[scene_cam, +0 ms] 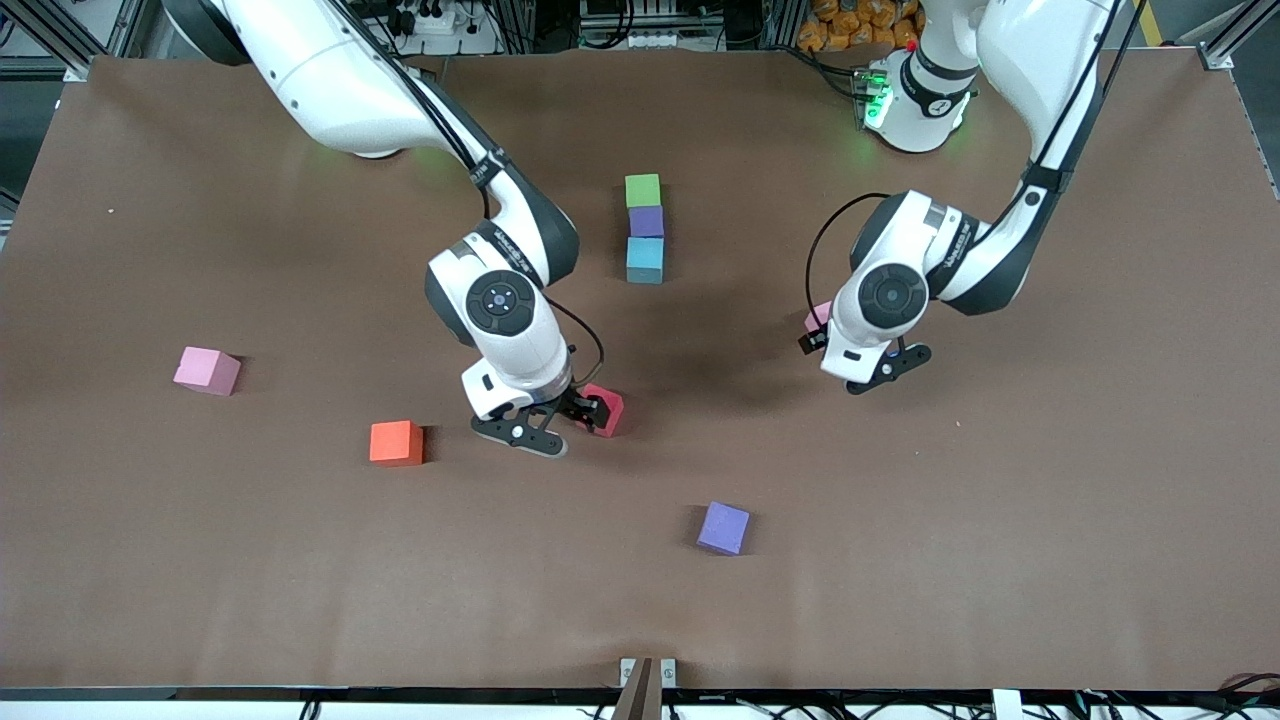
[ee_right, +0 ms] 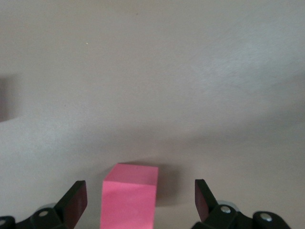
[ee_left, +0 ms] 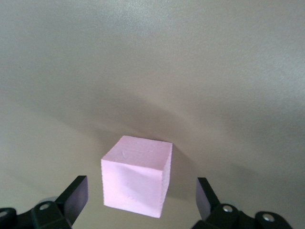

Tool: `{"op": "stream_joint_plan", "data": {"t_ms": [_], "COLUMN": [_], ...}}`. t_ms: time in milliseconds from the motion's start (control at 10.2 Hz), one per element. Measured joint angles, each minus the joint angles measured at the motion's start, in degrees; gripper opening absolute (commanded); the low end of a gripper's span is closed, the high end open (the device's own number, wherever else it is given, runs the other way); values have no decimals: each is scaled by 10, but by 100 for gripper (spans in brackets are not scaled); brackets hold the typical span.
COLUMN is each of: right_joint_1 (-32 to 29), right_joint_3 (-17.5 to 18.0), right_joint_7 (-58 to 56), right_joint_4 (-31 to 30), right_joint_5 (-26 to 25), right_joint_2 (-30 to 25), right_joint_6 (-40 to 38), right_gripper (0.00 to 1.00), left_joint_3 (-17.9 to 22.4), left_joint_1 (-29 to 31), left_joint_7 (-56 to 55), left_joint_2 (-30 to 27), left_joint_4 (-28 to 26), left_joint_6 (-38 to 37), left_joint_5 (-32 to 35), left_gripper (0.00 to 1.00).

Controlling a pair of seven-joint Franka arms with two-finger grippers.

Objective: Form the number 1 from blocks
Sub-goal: 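Grasp the red block with the right gripper while the left gripper grasps pink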

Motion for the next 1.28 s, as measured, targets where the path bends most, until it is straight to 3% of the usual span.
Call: {"op": "stream_joint_plan", "data": {"t_ms": [393, 589, 687, 785, 883, 982, 1276], "right_joint_1": [18, 24, 27, 30, 31, 32, 33], "right_joint_3": [0, 0, 0, 1, 1, 0, 7], "right_joint_7": [18, 24, 28, 29, 30, 30, 29], "right_joint_4": [1, 2, 2, 2, 2, 2, 10], "right_joint_5": [-15, -16, -16, -16, -16, -16, -16], "right_joint_2": [36, 43, 46, 50, 55, 59, 59], "right_joint_6": [30, 31, 31, 34, 41, 47, 42], "right_gripper": [100, 100, 88, 48, 16, 0, 0], "left_joint_3": [0, 0, 0, 0, 0, 0, 0], "left_joint_1": [1, 2, 3, 3, 3, 3, 3], "left_joint_7": [-19, -19, -19, -19, -19, -19, -19], "left_joint_2": [-12, -18, -19, -20, -20, -20, -20], "left_joint_4": [-68, -87, -91, -95, -99, -104, -120], "left_joint_6": [106, 115, 115, 116, 117, 123, 140], "left_joint_5": [0, 0, 0, 0, 0, 0, 1], "left_gripper": [100, 100, 100, 100, 100, 100, 100]}}
